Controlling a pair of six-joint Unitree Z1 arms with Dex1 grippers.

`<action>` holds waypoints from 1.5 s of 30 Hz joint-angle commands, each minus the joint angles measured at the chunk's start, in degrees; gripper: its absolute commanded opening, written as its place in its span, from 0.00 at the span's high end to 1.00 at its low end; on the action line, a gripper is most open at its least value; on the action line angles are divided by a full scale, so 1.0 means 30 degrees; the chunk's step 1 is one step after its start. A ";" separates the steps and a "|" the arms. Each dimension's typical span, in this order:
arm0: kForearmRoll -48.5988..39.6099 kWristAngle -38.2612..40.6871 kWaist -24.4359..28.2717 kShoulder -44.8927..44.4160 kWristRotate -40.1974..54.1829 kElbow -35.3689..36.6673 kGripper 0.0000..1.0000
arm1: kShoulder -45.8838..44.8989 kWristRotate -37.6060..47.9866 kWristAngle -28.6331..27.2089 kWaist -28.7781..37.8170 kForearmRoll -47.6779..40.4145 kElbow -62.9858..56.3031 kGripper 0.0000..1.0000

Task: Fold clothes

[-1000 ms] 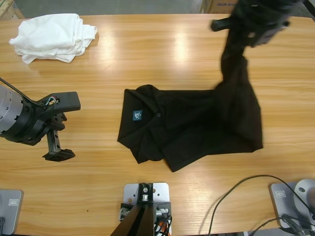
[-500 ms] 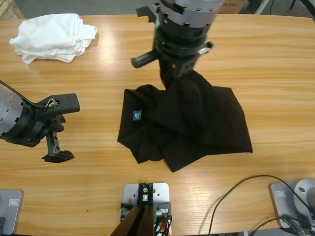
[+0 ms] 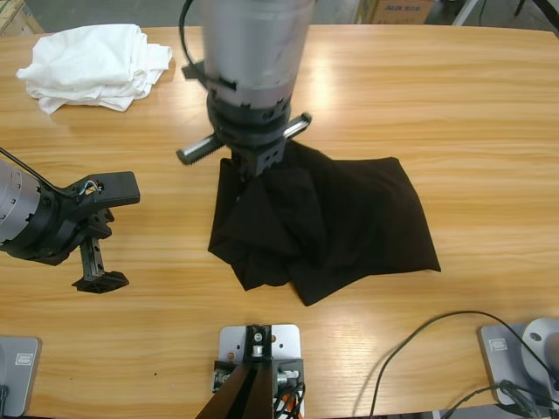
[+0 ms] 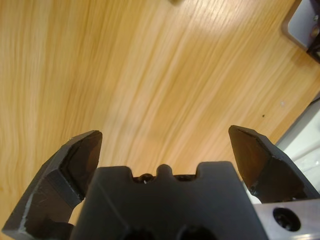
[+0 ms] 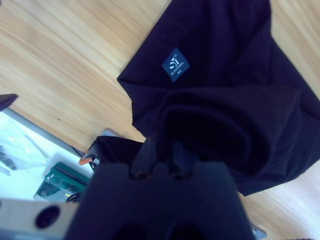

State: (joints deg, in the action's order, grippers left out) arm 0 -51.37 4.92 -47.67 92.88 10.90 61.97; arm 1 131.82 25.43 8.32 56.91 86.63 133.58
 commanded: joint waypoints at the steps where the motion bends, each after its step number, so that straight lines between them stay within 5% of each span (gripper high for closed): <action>1: 0.0044 -0.0351 -0.0105 -0.0396 -0.0207 -0.0835 0.00 | 0.2700 -0.0333 0.0192 0.0250 0.1650 0.1622 1.00; 18: 0.0132 -0.0551 -0.0105 -0.0473 -0.0207 -0.1146 0.00 | 0.3632 -0.0333 0.0543 0.0250 0.1796 0.2389 1.00; 20: 0.0126 -0.0551 -0.0105 -0.0467 -0.0207 -0.1146 0.00 | 0.3392 -0.0333 0.0473 0.0373 0.1796 0.2389 0.04; 21: 0.0132 -0.0556 -0.0105 -0.0449 -0.0207 -0.1146 0.00 | 0.3023 -0.0316 0.0426 0.0449 0.1779 0.2506 0.00; 29: 0.0660 -0.0972 -0.0105 -0.0238 -0.0324 -0.1105 0.00 | -0.1161 -0.0245 0.0274 0.1363 0.1790 0.3204 0.00; 34: 0.1275 -0.1166 0.0012 -0.0455 -0.0324 -0.0683 0.00 | -0.4764 0.0007 -0.2070 0.0965 0.1421 0.0754 0.00; 38: 0.1257 -0.0316 0.0012 0.0682 0.0068 0.1362 0.02 | -0.9979 0.0042 -0.1689 -0.1297 -0.3712 -0.8515 0.00; 42: -0.0336 0.0018 0.0012 0.2867 0.0701 0.5065 0.28 | -1.5130 -0.0070 -0.0055 -0.4701 -0.7415 -1.6554 0.03; 45: -0.1936 0.0018 0.0001 0.4373 -0.3524 0.8147 0.25 | -1.7333 0.0218 -0.0008 -0.5838 -0.7889 -1.9794 0.05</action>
State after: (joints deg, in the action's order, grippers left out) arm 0 -49.60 3.95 -47.64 95.04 12.09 71.82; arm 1 99.14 25.13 5.99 47.48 69.01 95.92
